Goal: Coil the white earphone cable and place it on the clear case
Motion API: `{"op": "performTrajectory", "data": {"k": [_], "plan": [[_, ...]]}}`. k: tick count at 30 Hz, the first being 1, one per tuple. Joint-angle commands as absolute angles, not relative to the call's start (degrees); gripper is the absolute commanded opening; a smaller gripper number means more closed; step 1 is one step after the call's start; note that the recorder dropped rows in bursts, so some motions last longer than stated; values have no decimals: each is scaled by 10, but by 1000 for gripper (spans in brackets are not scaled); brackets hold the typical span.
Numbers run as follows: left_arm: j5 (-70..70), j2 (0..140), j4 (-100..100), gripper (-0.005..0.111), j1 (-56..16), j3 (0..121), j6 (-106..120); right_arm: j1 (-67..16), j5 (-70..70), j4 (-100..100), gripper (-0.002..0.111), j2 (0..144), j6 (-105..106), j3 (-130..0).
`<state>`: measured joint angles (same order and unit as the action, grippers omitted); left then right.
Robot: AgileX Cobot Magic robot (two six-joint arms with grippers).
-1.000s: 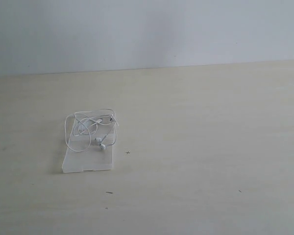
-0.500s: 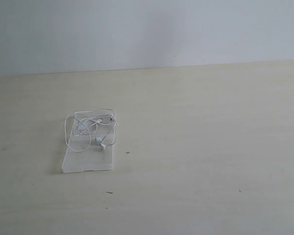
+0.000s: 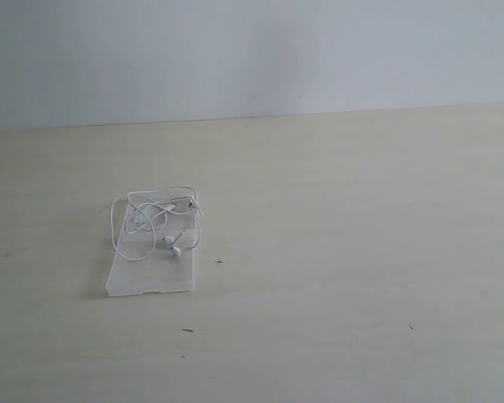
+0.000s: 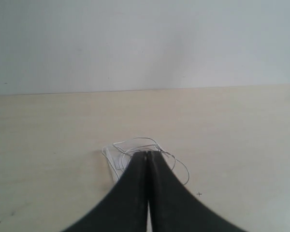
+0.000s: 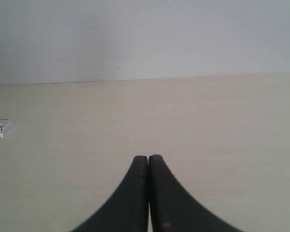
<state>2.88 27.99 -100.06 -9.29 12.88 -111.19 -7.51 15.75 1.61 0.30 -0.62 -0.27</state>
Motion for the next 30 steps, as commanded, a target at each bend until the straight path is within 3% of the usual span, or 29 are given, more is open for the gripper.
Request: {"op": "performTrajectory", "data": {"k": [1,9,16,21,26,30], "plan": [[23,228,-999,0,-77,127,-1111,-73,157,16,0,0,0,0],[44,43,-999,0,32,127,-1217,-73,157,16,0,0,0,0],[49,0,-748,0,45,128,-1217,-73,157,16,0,0,0,0],[58,0,-701,0,45,128,-1190,-73,157,16,0,0,0,0],[-74,0,-647,0,45,127,-706,-73,157,16,0,0,0,0],[-169,0,-397,0,45,127,-352,-73,157,16,0,0,0,0]]}}
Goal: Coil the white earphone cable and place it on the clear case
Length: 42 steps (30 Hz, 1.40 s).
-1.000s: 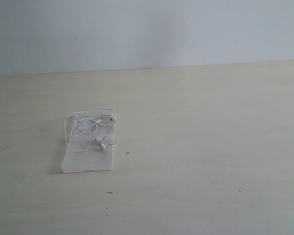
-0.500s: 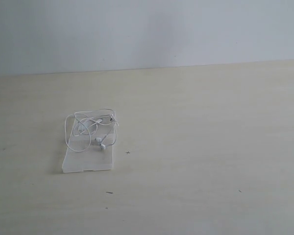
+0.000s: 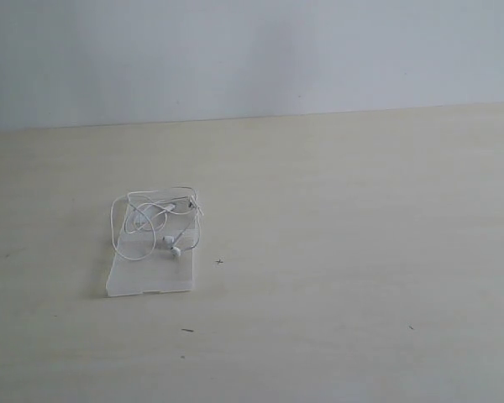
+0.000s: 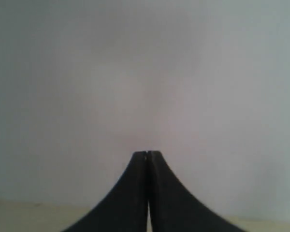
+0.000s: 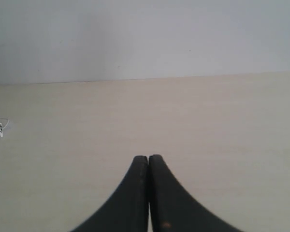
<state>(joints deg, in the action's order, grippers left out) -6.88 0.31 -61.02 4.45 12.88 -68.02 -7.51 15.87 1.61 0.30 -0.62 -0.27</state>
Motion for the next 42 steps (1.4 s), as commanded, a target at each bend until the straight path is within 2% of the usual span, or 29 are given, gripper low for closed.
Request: {"op": "performTrajectory", "data": {"k": [1,6,15,21,42], "plan": [[-188,0,-339,0,45,127,-287,-73,157,16,0,0,0,0],[-260,0,-134,0,45,126,-136,-73,157,16,0,0,0,0],[-219,0,-87,0,45,0,-100,-73,157,16,0,0,0,0],[-205,0,20,0,46,0,43,-73,157,16,0,0,0,0],[-203,0,52,0,57,0,38,-73,157,16,0,0,0,0]]}}
